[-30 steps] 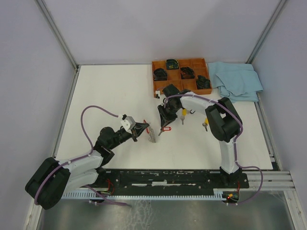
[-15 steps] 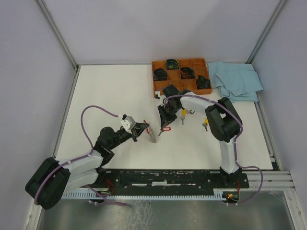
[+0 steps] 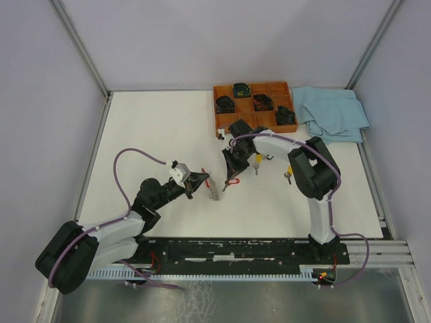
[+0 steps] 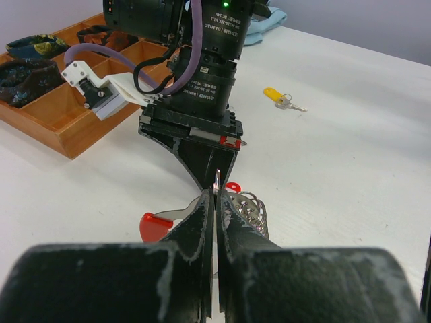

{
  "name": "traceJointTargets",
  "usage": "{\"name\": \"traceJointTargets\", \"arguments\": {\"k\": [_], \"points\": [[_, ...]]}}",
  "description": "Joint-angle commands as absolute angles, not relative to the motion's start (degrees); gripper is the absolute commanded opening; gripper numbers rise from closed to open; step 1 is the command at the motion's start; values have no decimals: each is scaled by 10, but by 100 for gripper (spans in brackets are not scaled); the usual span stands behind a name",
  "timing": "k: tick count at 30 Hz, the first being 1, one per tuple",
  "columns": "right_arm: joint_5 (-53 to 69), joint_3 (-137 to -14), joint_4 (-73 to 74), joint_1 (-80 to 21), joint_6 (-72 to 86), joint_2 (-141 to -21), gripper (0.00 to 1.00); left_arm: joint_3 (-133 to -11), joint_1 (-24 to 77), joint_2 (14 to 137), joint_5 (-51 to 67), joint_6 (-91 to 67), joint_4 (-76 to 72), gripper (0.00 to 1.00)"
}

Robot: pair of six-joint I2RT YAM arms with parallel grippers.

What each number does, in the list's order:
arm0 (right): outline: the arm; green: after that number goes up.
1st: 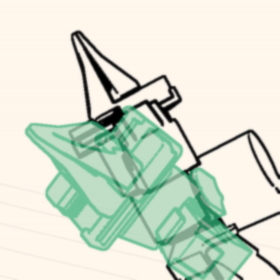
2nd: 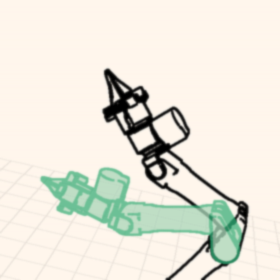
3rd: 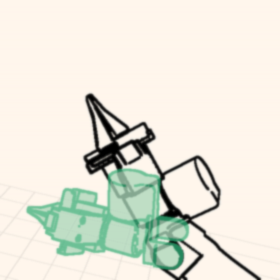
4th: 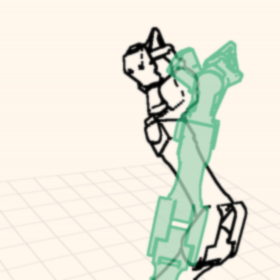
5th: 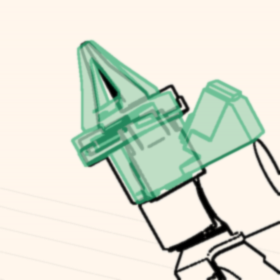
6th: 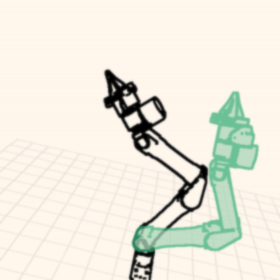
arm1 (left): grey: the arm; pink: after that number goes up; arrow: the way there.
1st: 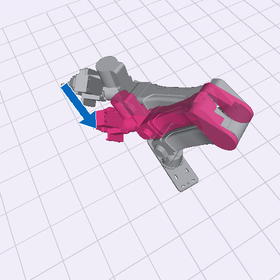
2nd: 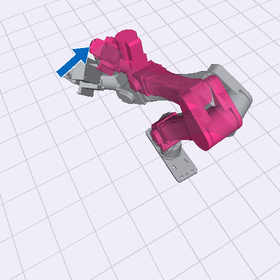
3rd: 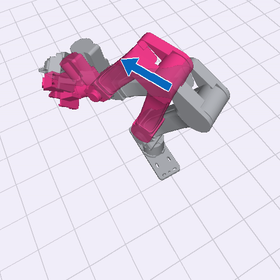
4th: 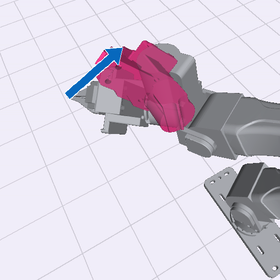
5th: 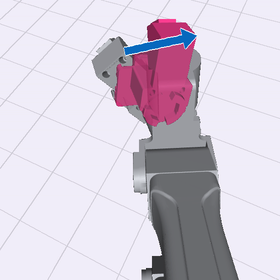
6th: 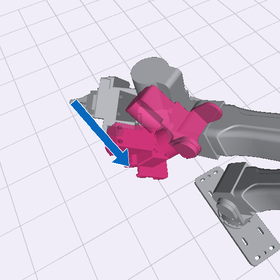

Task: Put the keys on the keyring

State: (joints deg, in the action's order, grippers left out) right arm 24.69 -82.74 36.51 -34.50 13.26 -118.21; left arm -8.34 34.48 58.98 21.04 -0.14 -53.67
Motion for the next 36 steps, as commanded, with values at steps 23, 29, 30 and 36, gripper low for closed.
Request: {"name": "traceJointTargets", "arguments": {"k": [23, 29, 30, 36], "points": [[309, -621, 141, -342, -68, -891, 3, -138, 346, 572, 232, -19, -501, 3], [332, -517, -15, -342, -85, -808, 8, -168, 346, 597, 280, 6, -495, 3], [328, -501, -49, -342, -86, -796, 7, -173, 346, 601, 287, 11, -496, 3], [292, -439, -146, -343, -110, -744, 1, -200, 341, 626, 346, 38, -473, 3]]}}
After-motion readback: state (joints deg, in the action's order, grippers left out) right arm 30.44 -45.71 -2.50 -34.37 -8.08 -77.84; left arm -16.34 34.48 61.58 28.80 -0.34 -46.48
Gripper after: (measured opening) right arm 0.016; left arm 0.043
